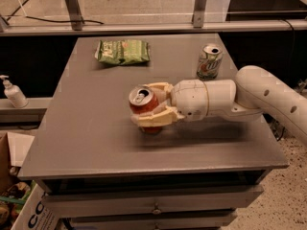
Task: Place coke can upright
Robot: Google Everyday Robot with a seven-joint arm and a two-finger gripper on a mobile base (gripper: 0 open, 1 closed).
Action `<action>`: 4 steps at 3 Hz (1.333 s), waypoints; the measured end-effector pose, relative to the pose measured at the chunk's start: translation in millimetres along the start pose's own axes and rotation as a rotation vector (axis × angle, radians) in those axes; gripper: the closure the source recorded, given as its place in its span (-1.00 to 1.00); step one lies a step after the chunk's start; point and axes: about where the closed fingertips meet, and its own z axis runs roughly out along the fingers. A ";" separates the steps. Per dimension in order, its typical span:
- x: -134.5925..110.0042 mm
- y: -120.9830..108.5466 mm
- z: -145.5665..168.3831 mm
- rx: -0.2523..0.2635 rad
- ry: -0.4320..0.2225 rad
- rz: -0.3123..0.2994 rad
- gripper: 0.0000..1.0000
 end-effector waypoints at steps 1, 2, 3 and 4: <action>-3.7 -0.3 -0.4 0.000 0.001 0.002 0.65; -4.8 -0.4 -0.7 0.001 0.001 0.002 0.16; -0.5 1.0 -6.3 0.022 0.011 0.020 -0.27; -2.3 0.8 -6.5 0.022 0.011 0.020 -0.76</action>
Offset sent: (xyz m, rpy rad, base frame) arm -0.0033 -0.0379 -0.0306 -0.0446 0.0966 -0.1183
